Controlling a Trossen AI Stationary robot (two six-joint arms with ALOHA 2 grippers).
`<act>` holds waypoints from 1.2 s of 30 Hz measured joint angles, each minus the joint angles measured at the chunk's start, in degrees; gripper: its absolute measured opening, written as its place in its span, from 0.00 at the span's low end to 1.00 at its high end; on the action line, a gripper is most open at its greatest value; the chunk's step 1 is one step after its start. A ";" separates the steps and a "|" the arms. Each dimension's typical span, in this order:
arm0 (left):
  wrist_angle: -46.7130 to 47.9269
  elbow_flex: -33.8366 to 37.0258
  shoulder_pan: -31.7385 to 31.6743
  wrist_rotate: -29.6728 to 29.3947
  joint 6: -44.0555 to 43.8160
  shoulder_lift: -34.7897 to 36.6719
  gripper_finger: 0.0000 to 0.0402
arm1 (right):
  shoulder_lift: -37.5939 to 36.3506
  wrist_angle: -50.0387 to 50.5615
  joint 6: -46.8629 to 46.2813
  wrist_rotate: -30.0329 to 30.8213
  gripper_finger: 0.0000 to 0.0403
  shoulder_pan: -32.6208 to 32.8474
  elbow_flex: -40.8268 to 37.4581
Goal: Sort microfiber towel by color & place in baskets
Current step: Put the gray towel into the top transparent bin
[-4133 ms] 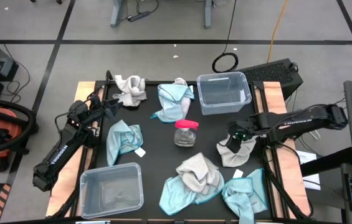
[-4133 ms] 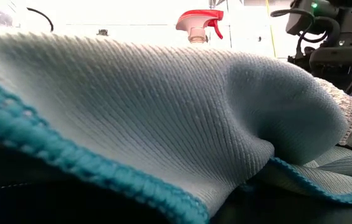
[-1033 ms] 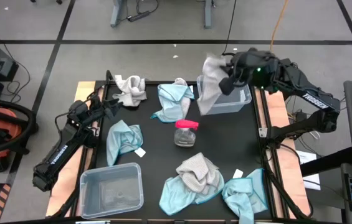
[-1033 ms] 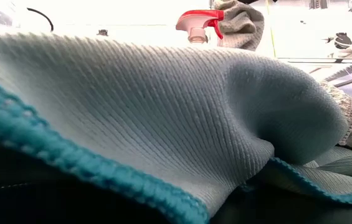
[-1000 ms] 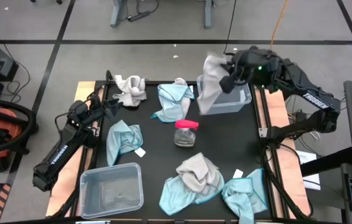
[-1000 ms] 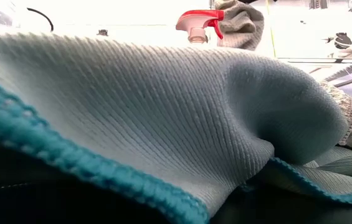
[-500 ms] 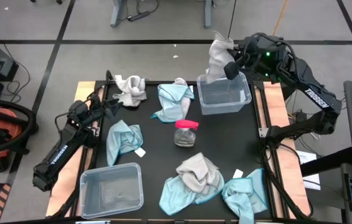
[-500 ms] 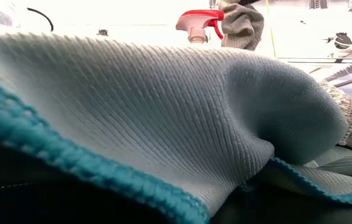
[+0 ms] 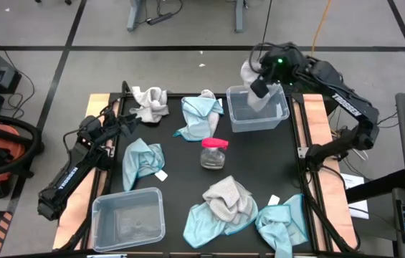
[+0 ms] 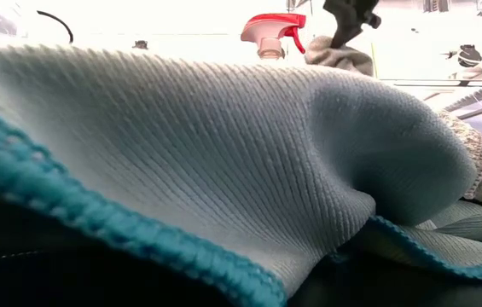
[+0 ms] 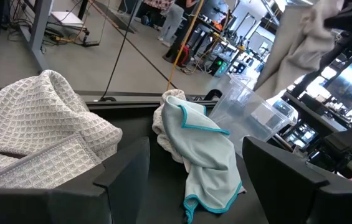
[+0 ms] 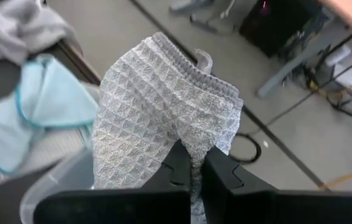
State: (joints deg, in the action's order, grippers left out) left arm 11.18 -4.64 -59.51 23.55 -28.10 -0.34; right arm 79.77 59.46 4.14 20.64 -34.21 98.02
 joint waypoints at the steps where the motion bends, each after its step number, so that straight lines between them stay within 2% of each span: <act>1: 0.00 -0.02 0.02 0.00 0.00 0.00 0.65 | 0.64 0.87 0.00 0.00 0.00 -0.14 0.00; 18: 0.00 0.00 0.01 -0.02 0.00 -0.01 0.65 | 8.03 11.49 -0.46 -7.99 0.01 -2.84 -0.02; 36: 0.02 0.00 0.00 0.00 0.00 0.00 0.65 | 8.11 13.46 -0.43 -12.07 0.02 -3.88 -4.37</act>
State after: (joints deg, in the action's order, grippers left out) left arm 11.20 -4.64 -59.51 23.55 -28.10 -0.34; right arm 87.88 72.92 3.71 8.58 -38.09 93.64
